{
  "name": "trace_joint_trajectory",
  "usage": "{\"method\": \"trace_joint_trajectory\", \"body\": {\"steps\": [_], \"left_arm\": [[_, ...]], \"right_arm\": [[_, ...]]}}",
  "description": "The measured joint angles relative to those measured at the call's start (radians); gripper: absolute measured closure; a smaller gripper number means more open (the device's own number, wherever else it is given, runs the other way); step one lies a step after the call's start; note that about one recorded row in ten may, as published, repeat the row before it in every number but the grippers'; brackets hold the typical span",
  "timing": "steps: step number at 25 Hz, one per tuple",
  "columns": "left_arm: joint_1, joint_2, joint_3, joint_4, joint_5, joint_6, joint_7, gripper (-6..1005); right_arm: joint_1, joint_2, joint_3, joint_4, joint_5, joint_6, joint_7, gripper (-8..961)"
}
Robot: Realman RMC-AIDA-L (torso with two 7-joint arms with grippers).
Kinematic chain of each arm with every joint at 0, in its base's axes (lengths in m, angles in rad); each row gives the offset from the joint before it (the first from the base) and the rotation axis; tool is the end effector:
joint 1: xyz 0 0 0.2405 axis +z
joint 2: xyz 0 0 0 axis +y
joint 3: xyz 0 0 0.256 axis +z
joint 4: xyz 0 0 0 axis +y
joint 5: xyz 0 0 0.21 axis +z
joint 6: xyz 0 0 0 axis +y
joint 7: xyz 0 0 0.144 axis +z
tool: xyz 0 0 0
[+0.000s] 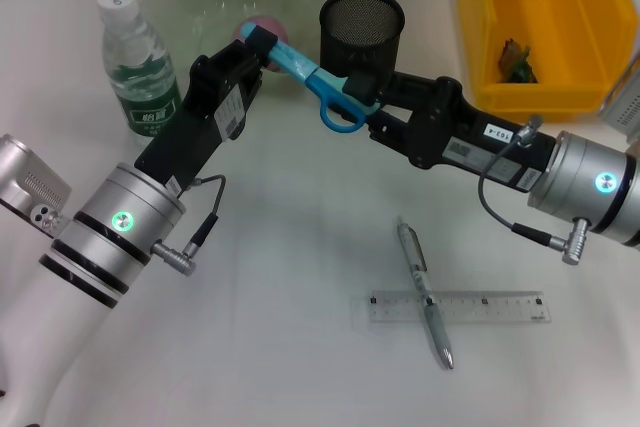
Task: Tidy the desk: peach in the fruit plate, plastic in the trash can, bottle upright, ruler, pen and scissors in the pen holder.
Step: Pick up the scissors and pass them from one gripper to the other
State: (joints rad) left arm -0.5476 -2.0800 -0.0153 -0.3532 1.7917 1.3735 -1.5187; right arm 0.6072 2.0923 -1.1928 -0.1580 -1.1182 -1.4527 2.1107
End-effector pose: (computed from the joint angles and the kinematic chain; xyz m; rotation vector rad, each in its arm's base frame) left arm -0.2314 0.3044 -0.0835 -1.5150 -1.8838 -1.8122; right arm 0.2219 0.3223 -0.0662 1.8286 -1.9188 -1.2935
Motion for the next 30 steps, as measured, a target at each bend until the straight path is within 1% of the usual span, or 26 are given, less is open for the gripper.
{"method": "trace_joint_trajectory", "body": {"steps": [3,8,22,30], "left_arm": [[0.001,0.0,0.0,0.0,0.0,-0.002,0.0,902],[0.002,0.0,0.0,0.0,0.0,-0.003,0.0,902],[-0.002,0.0,0.0,-0.006,0.0,-0.005,0.0,902],[-0.002,0.0,0.004,-0.008,-0.001,-0.006,0.0,902]], "right_arm": [[0.004,0.0,-0.001,0.0,0.0,0.003,0.0,566],[0.007,0.0,-0.001,0.003,-0.002,0.01,0.0,563],[0.008,0.0,-0.002,0.003,-0.006,0.01,0.0,721],[0.008,0.0,-0.003,0.006,-0.008,0.009,0.001,791]]}}
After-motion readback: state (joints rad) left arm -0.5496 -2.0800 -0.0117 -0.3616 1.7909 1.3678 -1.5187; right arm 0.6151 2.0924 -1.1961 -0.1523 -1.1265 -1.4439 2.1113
